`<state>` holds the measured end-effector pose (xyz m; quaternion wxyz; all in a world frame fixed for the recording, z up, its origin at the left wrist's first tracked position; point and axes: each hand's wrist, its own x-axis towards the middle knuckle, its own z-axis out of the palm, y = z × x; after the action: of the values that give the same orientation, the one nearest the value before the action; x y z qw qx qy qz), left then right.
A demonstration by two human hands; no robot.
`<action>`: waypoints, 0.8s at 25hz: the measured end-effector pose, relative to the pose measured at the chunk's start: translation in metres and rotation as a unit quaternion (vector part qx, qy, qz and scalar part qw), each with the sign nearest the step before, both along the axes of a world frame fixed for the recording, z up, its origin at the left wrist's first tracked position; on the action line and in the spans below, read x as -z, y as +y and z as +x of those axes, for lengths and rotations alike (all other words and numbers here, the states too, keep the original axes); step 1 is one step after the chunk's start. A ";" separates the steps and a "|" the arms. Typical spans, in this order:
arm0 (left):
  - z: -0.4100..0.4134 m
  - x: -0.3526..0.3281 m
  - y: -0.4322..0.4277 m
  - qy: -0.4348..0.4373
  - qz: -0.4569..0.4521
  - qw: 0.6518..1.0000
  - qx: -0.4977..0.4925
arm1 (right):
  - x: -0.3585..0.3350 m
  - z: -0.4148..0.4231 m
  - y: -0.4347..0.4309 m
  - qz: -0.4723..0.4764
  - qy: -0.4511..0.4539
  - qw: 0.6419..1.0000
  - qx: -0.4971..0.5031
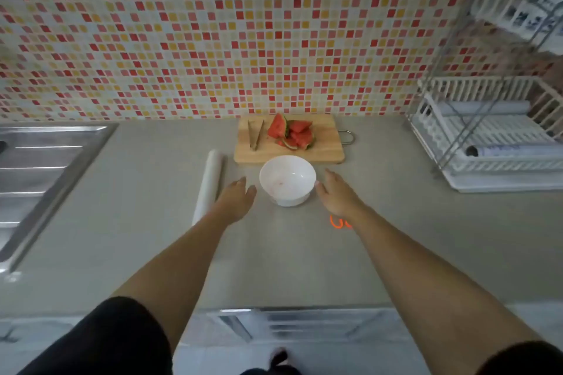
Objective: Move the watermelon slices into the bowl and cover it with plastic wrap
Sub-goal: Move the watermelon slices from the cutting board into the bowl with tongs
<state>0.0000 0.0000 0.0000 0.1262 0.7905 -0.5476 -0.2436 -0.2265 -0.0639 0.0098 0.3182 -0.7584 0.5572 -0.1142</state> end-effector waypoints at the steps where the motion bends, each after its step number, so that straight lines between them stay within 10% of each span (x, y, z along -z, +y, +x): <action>1: 0.001 0.005 -0.005 0.009 -0.008 1.000 -0.013 | 0.006 0.004 -0.003 0.007 -0.023 0.999 0.022; 20: -0.005 0.054 -0.092 0.229 -0.078 0.962 -0.124 | 0.067 0.047 -0.071 0.043 -0.158 0.965 0.203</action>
<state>-0.0047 -0.0923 -0.0538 0.3387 0.7630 -0.4187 -0.3574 -0.1799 -0.1350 -0.0576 0.4050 -0.5871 0.6466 -0.2706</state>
